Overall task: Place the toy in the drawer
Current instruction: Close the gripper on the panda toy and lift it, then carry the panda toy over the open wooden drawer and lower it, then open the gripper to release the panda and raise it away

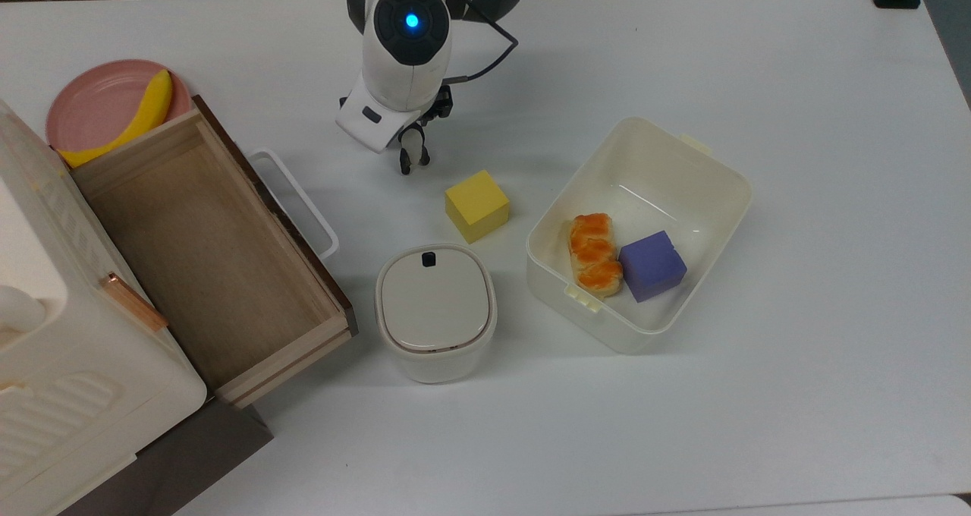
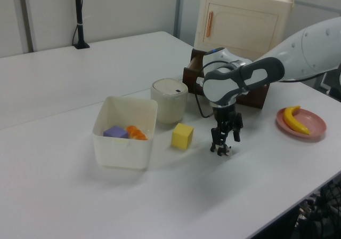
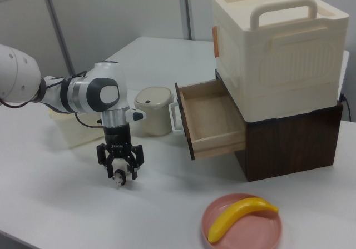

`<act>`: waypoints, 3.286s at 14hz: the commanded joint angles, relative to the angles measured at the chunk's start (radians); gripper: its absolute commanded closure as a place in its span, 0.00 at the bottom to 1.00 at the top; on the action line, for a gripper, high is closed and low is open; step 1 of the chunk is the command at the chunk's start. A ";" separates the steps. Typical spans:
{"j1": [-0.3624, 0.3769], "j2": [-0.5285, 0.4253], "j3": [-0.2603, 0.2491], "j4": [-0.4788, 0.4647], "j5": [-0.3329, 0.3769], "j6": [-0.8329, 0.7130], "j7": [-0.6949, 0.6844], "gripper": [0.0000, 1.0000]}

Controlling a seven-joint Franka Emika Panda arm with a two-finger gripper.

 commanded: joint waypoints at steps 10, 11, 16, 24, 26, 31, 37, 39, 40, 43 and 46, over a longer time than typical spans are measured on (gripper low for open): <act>-0.102 -0.083 -0.008 0.488 0.179 -0.336 -0.150 1.00; -0.121 -0.081 -0.010 0.514 0.179 -0.324 -0.149 1.00; -0.248 -0.020 -0.011 0.530 0.223 -0.011 -0.029 1.00; -0.352 0.118 -0.013 0.524 0.225 0.147 0.106 1.00; -0.360 0.159 -0.013 0.524 0.220 0.167 0.104 0.97; -0.353 0.173 -0.013 0.524 0.225 0.190 0.121 0.34; -0.224 0.060 0.004 0.530 0.216 0.022 0.232 0.00; -0.160 0.017 0.003 0.528 0.214 -0.122 0.220 0.00; -0.138 0.005 0.004 0.524 0.211 -0.162 0.209 0.00; -0.025 -0.011 0.003 0.521 0.145 -0.221 0.163 0.00; -0.015 -0.006 0.003 0.510 0.144 -0.218 0.175 0.00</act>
